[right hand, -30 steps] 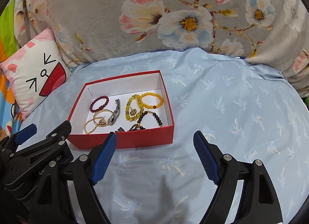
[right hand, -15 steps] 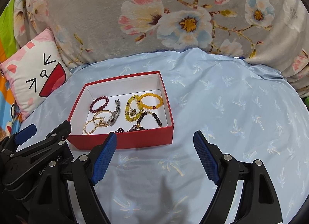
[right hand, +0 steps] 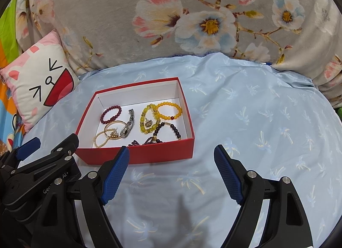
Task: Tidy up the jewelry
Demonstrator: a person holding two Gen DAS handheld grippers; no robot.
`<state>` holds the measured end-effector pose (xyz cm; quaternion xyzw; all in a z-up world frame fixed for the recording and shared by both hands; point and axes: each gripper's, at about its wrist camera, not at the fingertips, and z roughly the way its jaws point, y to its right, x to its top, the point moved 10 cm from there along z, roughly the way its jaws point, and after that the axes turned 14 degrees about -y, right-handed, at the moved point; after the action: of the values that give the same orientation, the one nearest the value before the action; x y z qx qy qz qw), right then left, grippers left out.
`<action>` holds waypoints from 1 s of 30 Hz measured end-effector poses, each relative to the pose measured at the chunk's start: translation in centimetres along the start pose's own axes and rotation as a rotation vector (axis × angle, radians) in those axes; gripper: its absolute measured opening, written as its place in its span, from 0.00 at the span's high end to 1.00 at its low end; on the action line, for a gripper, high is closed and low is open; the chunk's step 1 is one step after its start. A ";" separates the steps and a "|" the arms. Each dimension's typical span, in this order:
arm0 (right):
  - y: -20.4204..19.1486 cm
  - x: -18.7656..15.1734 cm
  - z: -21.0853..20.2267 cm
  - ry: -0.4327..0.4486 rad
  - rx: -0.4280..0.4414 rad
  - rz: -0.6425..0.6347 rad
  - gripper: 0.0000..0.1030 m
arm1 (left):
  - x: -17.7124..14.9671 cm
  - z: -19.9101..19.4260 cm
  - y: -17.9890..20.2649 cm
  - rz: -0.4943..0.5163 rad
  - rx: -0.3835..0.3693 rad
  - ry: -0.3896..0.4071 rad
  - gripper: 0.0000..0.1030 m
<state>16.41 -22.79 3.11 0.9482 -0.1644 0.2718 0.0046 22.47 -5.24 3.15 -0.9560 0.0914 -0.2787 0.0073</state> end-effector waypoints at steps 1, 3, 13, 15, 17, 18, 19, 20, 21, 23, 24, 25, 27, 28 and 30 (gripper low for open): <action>0.0 0.0 0.0 -0.001 0.000 0.000 0.24 | 0.0 0.0 0.0 0.000 0.000 -0.001 0.19; 0.0 0.0 0.0 0.000 0.000 0.000 0.24 | 0.0 0.0 0.0 -0.002 -0.001 -0.002 0.19; 0.1 0.0 0.0 0.000 -0.002 0.000 0.24 | -0.1 0.1 0.0 0.003 0.002 -0.003 0.19; 0.0 0.0 0.1 -0.001 -0.001 0.000 0.24 | -0.1 0.2 0.0 0.004 0.001 -0.004 0.19; 0.1 0.0 0.1 -0.002 -0.001 0.000 0.24 | -0.1 0.2 0.0 0.006 0.002 -0.005 0.19; 0.0 -0.1 0.1 -0.001 -0.002 -0.001 0.24 | -0.2 0.2 0.0 0.005 0.001 -0.008 0.19; 0.1 0.0 0.1 -0.001 -0.003 0.000 0.24 | -0.2 0.3 0.1 0.007 0.000 -0.008 0.19; 0.1 0.0 0.1 0.000 -0.002 0.000 0.24 | -0.2 0.3 0.1 0.009 0.000 -0.007 0.19; 0.0 -0.1 0.1 -0.001 -0.001 -0.001 0.24 | -0.2 0.3 0.1 0.012 0.003 -0.006 0.19; 0.1 0.0 0.1 -0.002 -0.004 -0.001 0.24 | -0.2 0.4 0.2 0.018 0.008 -0.006 0.19; 0.2 0.0 0.1 -0.002 -0.002 0.000 0.24 | -0.2 0.4 0.3 0.021 0.009 -0.003 0.19; 0.1 0.0 0.1 -0.002 0.000 0.001 0.24 | -0.2 0.4 0.3 0.023 0.009 -0.001 0.19; 0.0 -0.1 0.1 -0.003 -0.003 0.000 0.24 | -0.2 0.4 0.3 0.024 0.012 0.000 0.19; 0.1 -0.1 0.1 -0.004 -0.005 -0.001 0.24 | -0.2 0.5 0.2 0.023 0.012 -0.002 0.19; 0.1 0.0 0.1 -0.002 -0.006 -0.002 0.24 | -0.2 0.5 0.2 0.024 0.009 -0.005 0.20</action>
<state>16.37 -22.92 3.03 0.9486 -0.1642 0.2703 0.0074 22.54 -5.39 2.56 -0.9555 0.1016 -0.2766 0.0153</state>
